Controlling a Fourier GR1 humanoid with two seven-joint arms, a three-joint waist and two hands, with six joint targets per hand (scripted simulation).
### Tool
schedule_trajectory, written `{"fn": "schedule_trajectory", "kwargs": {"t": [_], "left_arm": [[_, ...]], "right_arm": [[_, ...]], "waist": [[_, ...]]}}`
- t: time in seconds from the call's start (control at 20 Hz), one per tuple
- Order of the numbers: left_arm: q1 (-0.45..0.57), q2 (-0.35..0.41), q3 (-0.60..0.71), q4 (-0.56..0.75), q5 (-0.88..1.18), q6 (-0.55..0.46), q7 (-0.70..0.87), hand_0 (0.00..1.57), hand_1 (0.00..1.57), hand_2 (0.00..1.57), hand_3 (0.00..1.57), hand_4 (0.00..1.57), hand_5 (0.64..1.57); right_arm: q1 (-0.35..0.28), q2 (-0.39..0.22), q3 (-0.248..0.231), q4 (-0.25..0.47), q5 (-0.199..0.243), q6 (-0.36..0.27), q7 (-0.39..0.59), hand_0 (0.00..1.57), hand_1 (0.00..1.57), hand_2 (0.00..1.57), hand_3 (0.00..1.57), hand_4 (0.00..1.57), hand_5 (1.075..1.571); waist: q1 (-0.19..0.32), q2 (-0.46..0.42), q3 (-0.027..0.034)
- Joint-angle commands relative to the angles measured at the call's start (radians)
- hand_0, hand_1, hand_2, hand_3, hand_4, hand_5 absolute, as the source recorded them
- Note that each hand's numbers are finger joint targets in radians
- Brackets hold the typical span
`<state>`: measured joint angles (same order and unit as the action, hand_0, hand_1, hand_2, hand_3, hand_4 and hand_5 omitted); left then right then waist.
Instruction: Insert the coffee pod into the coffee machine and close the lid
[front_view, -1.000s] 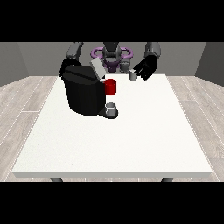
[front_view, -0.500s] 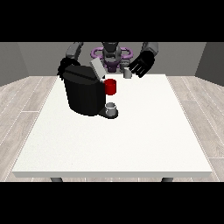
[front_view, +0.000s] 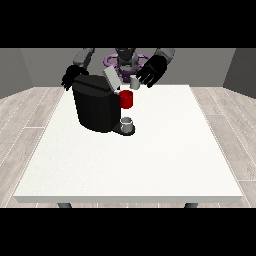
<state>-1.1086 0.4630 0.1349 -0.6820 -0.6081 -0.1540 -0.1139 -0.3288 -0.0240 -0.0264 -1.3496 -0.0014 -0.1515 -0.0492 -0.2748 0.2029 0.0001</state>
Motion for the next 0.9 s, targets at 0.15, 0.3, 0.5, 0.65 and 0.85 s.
{"fn": "schedule_trajectory", "kwargs": {"t": [0.15, 0.3, 0.5, 0.65, 0.85], "left_arm": [[-0.043, -0.004, 0.004, 0.021, -0.022, 0.035, 0.012, 1.26, 1.26, 1.30, 1.24, 0.49, 1.571], [-0.022, -0.013, -0.012, 0.018, -0.028, 0.018, -0.012, 1.31, 1.31, 1.33, 1.24, 0.49, 1.571], [-0.039, -0.064, -0.017, 0.031, -0.035, 0.031, 0.053, 1.28, 1.28, 1.31, 1.22, 0.50, 1.571], [-0.024, -0.072, -0.029, 0.017, -0.045, 0.046, 0.016, 1.32, 1.32, 1.33, 1.23, 0.51, 1.571], [-0.044, -0.027, -0.009, 0.048, -0.042, 0.018, 0.001, 1.25, 1.25, 1.29, 1.21, 0.51, 1.571]], "right_arm": [[-0.023, -0.014, -0.007, -0.023, -0.001, 0.001, 0.002, 0.00, 0.00, 0.00, 0.00, 0.53, 1.571], [-0.006, -0.036, -0.031, -0.018, -0.019, 0.016, 0.017, 0.00, 0.00, 0.00, 0.00, 0.48, 1.571], [-0.005, -0.004, -0.022, -0.006, -0.025, 0.003, 0.013, 0.00, 0.00, 0.00, 0.00, 0.54, 1.571], [-0.010, -0.032, -0.052, 0.008, -0.043, 0.023, -0.005, 0.00, 0.00, 0.00, 0.00, 0.50, 1.571], [0.025, 0.013, -0.002, -0.039, -0.021, 0.001, -0.005, 0.00, 0.00, 0.00, 0.00, 0.50, 1.571]], "waist": [[-0.037, 0.050, 0.0001], [-0.022, 0.025, 0.0001], [-0.024, 0.021, 0.0003], [-0.005, 0.034, 0.0003], [-0.030, 0.036, 0.0001]]}}
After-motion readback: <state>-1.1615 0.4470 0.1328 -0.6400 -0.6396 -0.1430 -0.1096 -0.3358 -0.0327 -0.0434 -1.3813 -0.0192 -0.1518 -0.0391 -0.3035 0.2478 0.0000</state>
